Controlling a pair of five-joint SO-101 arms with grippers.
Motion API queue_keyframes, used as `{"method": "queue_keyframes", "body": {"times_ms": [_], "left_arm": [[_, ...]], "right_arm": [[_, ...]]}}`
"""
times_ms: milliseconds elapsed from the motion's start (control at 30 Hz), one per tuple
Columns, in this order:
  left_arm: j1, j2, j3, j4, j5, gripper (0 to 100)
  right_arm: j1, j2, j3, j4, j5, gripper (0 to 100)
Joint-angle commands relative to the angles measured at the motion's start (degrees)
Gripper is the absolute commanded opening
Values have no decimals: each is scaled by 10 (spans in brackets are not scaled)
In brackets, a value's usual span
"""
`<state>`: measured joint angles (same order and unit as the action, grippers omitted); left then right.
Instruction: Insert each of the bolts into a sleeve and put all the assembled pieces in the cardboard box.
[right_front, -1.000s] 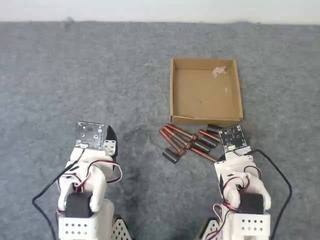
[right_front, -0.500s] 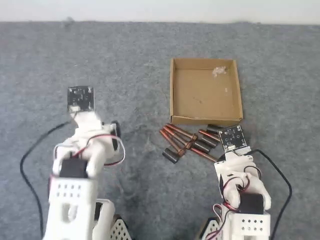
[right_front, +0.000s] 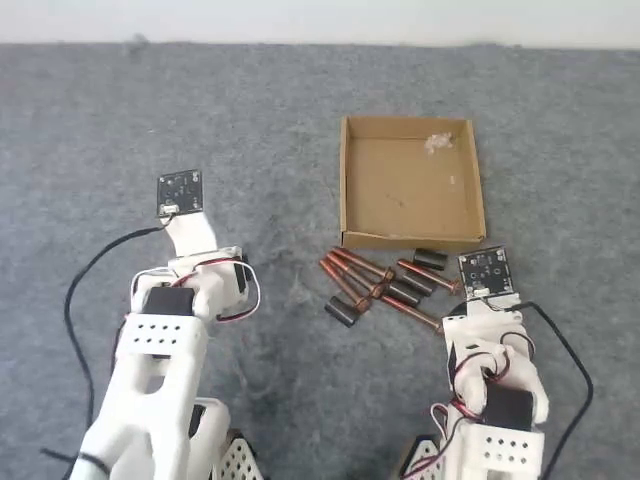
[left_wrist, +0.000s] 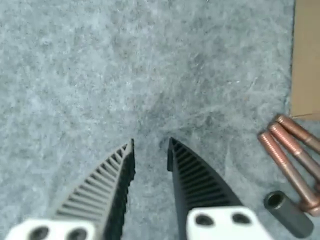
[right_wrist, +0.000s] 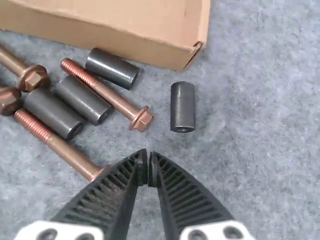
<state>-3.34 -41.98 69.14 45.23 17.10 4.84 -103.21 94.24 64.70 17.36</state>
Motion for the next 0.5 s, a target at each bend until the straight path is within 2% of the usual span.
{"method": "queue_keyframes", "body": {"times_ms": [0,233,467], "left_arm": [[4,1,-5,-12,-13,104],[4,1,-7,3,-14,105],[3,1,-7,1,-14,105]], "right_arm": [[7,-7,-38,0,-8,84],[4,26,-117,-4,28,17],[7,302,-309,0,25,58]]}}
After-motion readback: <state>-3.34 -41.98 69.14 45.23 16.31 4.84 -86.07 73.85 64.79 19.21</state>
